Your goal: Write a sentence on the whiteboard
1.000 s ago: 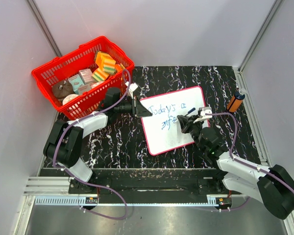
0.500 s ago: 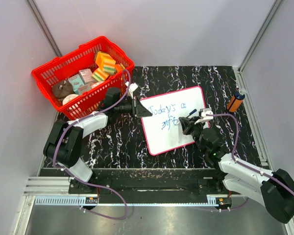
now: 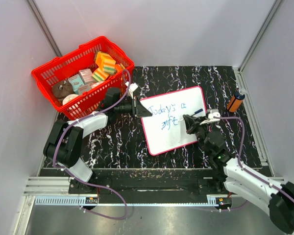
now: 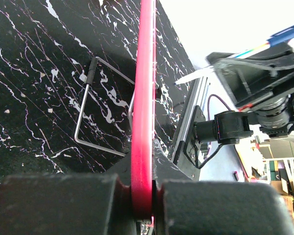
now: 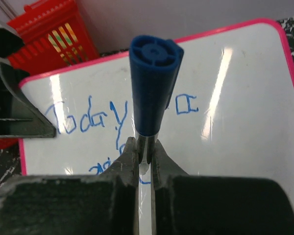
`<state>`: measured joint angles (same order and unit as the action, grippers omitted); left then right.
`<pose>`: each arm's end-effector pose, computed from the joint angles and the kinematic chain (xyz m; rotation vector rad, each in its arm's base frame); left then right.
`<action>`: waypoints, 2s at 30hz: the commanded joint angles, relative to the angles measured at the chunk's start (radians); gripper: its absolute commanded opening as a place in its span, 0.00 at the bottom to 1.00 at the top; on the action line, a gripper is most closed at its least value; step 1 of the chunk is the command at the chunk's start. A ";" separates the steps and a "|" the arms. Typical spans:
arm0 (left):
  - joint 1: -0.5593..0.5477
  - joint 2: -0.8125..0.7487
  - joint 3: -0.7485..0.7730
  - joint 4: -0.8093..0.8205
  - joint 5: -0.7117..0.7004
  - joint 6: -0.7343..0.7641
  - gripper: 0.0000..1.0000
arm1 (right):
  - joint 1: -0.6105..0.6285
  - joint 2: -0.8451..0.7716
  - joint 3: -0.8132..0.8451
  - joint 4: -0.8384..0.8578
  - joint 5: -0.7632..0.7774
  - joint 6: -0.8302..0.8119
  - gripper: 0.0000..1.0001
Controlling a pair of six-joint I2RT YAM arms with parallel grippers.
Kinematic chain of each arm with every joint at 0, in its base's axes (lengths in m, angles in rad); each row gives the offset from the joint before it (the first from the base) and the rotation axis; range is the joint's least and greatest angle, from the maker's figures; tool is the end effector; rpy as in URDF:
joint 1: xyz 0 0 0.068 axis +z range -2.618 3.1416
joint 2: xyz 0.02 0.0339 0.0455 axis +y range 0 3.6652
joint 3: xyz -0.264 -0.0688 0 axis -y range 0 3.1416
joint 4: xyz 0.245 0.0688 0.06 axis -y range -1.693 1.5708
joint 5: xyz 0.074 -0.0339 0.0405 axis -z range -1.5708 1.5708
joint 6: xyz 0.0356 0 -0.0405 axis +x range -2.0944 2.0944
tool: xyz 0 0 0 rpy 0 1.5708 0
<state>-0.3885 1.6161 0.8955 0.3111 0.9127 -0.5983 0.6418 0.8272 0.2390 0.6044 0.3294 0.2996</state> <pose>0.3072 -0.1562 0.2225 0.4385 2.0913 -1.5114 0.1559 0.1022 0.2235 -0.0059 1.5760 0.4861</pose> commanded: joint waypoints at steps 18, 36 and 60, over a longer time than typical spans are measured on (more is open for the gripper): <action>-0.012 0.045 0.042 -0.365 -0.136 0.328 0.00 | -0.002 -0.369 0.057 -0.069 0.165 -0.030 0.00; -0.070 0.090 0.039 -0.495 -0.339 0.479 0.04 | -0.002 -0.372 0.062 -0.097 0.168 -0.037 0.00; -0.084 -0.005 0.011 -0.520 -0.449 0.488 0.61 | -0.002 -0.376 0.060 -0.118 0.175 -0.027 0.00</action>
<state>-0.4591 1.6093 0.9463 -0.1276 0.6590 -0.2295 0.6411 0.4526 0.2577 0.4721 0.4789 0.2771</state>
